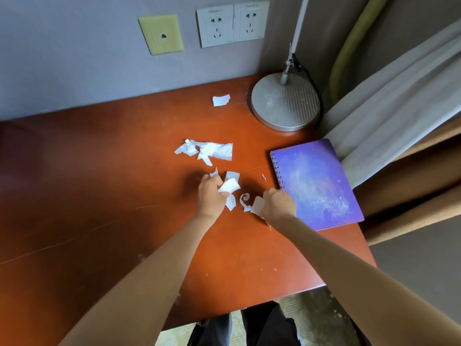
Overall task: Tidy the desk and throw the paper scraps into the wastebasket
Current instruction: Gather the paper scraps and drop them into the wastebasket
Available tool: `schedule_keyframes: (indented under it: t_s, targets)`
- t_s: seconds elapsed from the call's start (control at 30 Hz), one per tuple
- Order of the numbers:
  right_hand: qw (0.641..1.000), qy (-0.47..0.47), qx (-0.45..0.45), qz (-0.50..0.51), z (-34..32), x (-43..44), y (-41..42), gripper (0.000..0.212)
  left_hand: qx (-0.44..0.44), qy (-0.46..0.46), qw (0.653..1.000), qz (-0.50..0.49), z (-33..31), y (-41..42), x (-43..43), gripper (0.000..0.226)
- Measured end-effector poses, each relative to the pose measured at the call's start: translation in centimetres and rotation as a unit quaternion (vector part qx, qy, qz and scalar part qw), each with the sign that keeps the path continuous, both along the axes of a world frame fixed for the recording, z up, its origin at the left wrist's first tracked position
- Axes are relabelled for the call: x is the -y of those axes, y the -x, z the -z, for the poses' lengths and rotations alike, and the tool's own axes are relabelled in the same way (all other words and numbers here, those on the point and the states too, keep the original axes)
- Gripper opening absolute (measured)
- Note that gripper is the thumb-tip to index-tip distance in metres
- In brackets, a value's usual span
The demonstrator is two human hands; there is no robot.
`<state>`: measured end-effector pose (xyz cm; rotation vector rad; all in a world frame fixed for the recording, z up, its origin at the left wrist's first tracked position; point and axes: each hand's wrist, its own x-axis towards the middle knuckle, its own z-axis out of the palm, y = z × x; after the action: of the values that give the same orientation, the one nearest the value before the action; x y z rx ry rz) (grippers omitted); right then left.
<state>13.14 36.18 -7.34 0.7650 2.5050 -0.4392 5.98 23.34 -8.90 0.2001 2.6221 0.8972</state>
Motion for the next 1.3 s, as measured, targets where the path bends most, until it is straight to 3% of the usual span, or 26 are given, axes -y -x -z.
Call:
schedule_keyframes:
  t_s: [0.13,0.27,0.33,0.7,0.8,0.97,1.1,1.3]
  targets:
    - [1.0,0.023,0.0,0.014,-0.3,0.1,-0.2,0.033,-0.027,-0.028,0.998,-0.05,-0.5,-0.5,1.1,0.026]
    - [0.998,0.068,-0.001,0.018,-0.4,0.1,-0.9,0.064,-0.029,-0.052,0.996,-0.067,-0.3,-1.3,2.5,0.027]
    - [0.998,0.053,-0.005,0.015,-0.4,0.2,-1.1,0.067,-0.028,-0.04,0.996,-0.068,-0.1,-1.6,3.2,0.027]
    - [0.999,0.029,-0.036,-0.001,0.3,0.4,-1.4,0.027,-0.004,-0.038,0.997,-0.071,0.1,-3.1,3.6,0.027]
    - [0.996,0.034,-0.077,-0.017,0.7,0.3,-2.0,0.029,0.004,-0.038,0.997,-0.073,0.3,-3.4,3.7,0.027]
    - [0.997,0.055,-0.048,-0.017,0.4,0.5,-1.9,0.066,0.009,-0.037,0.996,-0.078,0.3,-3.6,4.0,0.029]
    - [0.999,0.025,-0.025,-0.032,0.0,0.6,-1.5,0.051,0.012,-0.037,0.996,-0.078,0.2,-3.7,3.9,0.029]
    - [0.997,0.07,-0.036,0.009,-0.2,0.2,-1.4,0.041,0.016,-0.043,0.996,-0.082,0.0,-3.9,3.6,0.029]
